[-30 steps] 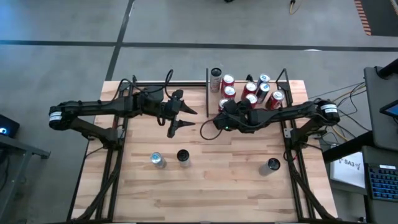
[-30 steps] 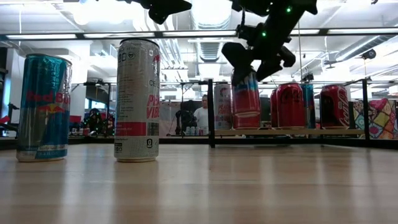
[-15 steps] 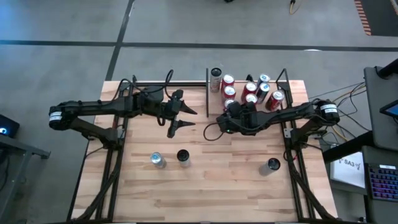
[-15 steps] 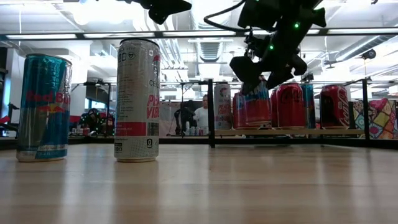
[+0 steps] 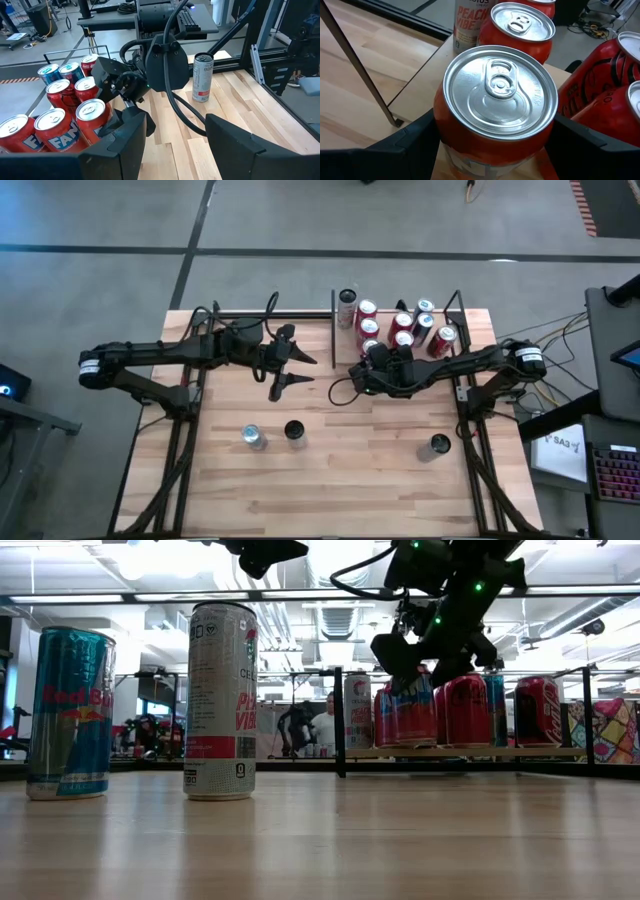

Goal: Place canned beverage on shelf
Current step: Put the orange soda can on the shelf aligned with the other orange soda cans

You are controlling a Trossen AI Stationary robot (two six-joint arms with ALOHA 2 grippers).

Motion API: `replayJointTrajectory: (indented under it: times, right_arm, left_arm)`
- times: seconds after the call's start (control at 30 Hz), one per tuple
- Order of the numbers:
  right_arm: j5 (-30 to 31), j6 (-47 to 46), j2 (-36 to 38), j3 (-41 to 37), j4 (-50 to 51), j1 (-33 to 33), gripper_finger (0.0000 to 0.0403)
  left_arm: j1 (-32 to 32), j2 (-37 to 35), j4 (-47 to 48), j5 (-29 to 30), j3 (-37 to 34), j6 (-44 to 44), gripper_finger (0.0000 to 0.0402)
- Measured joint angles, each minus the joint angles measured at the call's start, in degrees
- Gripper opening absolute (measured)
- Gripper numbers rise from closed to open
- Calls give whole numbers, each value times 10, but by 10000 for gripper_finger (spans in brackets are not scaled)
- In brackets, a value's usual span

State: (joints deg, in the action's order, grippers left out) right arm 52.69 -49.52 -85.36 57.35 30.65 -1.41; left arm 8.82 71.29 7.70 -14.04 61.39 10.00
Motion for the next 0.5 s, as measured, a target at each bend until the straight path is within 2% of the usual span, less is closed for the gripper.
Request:
replayJointTrajectory:
  times: [0.5]
  right_arm:
    - [5,0,0,0,-13,-1,290]
  left_arm:
    - [0,0,-3,0,0,0,190]
